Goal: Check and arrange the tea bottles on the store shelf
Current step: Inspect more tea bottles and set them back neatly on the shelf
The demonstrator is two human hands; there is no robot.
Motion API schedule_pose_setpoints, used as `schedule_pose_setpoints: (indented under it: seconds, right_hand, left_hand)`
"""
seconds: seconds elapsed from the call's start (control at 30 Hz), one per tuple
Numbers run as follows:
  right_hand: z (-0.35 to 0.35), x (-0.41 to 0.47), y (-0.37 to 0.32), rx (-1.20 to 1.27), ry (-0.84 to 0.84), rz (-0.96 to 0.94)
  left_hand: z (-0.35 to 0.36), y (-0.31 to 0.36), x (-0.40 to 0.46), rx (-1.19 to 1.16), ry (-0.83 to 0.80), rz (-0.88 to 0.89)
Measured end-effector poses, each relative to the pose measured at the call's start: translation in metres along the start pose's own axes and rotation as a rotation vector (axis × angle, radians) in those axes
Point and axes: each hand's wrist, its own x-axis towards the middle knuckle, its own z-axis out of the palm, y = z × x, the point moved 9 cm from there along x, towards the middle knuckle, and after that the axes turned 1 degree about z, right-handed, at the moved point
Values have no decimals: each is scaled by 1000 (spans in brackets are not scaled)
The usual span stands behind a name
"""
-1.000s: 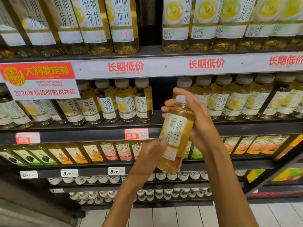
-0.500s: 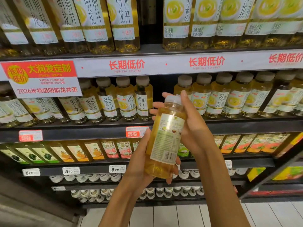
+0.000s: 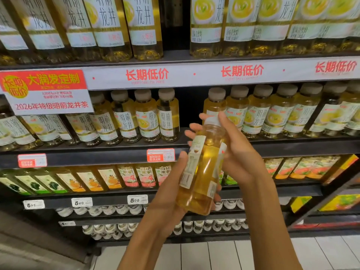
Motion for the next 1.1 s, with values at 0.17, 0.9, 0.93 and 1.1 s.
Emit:
schedule_pose_setpoints:
  seconds: [0.17, 0.9, 0.93, 1.1]
  right_hand:
    - [0, -3, -6, 11, -9, -81]
    - [-33, 17, 70, 96, 340, 388]
    - [-33, 18, 67, 87, 339, 359]
    - [-29, 18, 48, -11, 193, 252]
  left_hand:
    - [-1, 3, -5, 127, 33, 16]
    - [29, 4, -20, -581, -155, -163]
    - [28, 2, -20, -582, -158, -171]
    - [17, -8, -19, -389, -175, -180]
